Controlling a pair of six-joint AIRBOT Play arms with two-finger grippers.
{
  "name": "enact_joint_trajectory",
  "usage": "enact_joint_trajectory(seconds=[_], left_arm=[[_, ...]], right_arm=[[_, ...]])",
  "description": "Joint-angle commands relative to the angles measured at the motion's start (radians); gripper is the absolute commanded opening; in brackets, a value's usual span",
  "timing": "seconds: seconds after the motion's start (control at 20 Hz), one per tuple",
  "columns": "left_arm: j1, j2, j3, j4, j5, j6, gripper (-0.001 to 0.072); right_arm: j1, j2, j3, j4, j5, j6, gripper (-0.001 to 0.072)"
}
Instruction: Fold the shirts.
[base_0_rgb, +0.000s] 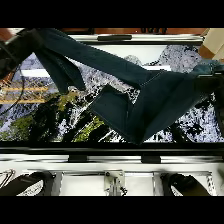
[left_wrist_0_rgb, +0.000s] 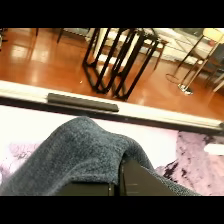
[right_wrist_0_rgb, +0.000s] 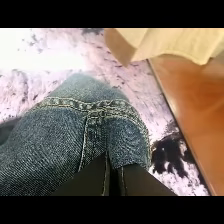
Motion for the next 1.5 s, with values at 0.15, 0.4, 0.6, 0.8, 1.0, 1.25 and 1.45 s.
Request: enact_joint_trajectory(seconds=[0.15,0.4,0.6,0.8,1.0,1.25,1.45], left_arm=[[-0.016,-0.294,0.020,-0.001,-0.039,-0.236,0.0073],[-0.018,-0.415,0.021,0.000,-0.327,-0.234,0.0697],[0.031,-0.416,0.040,-0.001,-0.673,-0.113,0.0712],[0.021,-0.429,0.008,-0.001,-0.910,-0.060,0.0697],[-0.035,-0.463,-0.050,-0.005,-0.780,-0.091,0.0697],[-0.072,-0.561,-0.050,-0.114,-0.676,-0.103,0.0698],[-0.089,-0.600,-0.050,-0.175,-0.557,-0.103,0.0651]], right_arm=[[-0.001,-0.272,0.024,0.068,0.137,-0.011,0.0088],[-0.001,-0.489,0.025,0.139,0.150,-0.044,0.0088],[-0.001,-0.516,0.025,0.141,0.169,-0.074,0.0088],[-0.001,-0.515,0.025,0.160,0.187,-0.091,0.0089],[-0.001,-0.515,0.025,0.201,0.202,-0.094,0.0088],[-0.001,-0.515,0.025,0.210,0.205,-0.116,0.0089],[-0.001,-0.515,0.025,0.210,0.205,-0.119,0.0089]])
